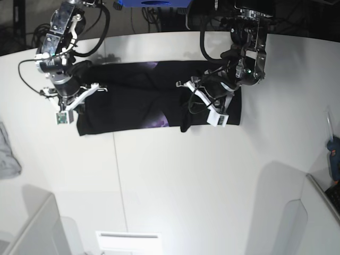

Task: Fold the T-shirt properly
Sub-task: 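Lay the folded end down mid-strip and open the left gripper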

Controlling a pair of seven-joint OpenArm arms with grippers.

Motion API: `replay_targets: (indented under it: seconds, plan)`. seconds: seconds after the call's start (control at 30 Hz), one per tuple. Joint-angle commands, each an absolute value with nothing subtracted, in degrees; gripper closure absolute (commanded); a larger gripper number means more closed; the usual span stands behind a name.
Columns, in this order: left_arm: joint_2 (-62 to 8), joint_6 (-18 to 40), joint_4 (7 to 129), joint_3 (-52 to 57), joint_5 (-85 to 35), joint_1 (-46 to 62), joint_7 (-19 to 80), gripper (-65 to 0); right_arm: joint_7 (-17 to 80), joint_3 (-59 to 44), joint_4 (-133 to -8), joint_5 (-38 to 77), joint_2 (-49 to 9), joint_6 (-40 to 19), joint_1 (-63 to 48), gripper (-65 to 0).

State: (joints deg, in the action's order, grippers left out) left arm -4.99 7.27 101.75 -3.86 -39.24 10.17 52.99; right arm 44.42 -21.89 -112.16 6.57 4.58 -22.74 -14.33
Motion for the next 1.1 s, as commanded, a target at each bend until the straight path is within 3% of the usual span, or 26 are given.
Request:
replay_targets:
  seconds: [0.0, 0.23, 0.5, 0.63, 1.0, 1.07]
  plan:
    - [-5.05, 7.52, 102.64, -3.91, -40.4, 9.63, 52.09, 0.0, 43.21, -21.85, -113.1, 6.99, 4.35, -22.73, -13.76, 0.0]
    - [-5.32, 7.52, 102.64, -6.02, -40.4, 9.54, 52.09, -2.1, 43.21, -22.02, -113.1, 6.99, 4.35, -22.64, -13.76, 0.0]
    - [-5.05, 7.52, 102.64, -6.99, -40.4, 9.45, 52.09, -31.9, 43.21, -22.2, -113.1, 6.99, 4.35, -22.64, -13.67, 0.0]
    - [-5.05, 7.52, 102.64, -7.08, -40.4, 8.75, 52.09, -42.1, 43.21, -22.2, -113.1, 6.99, 4.35, -22.64, -13.67, 0.0]
    - [-5.49, 7.52, 107.74, -6.64, -40.4, 10.07, 52.09, -42.5, 43.65, -22.29, -113.1, 7.6, 4.35, -22.64, -13.67, 0.0]
    - [-6.55, 7.52, 109.93, -2.59, -40.4, 12.0, 52.09, -35.7, 47.69, -22.29, -113.1, 11.82, 4.0, -22.64, -13.23, 0.0]
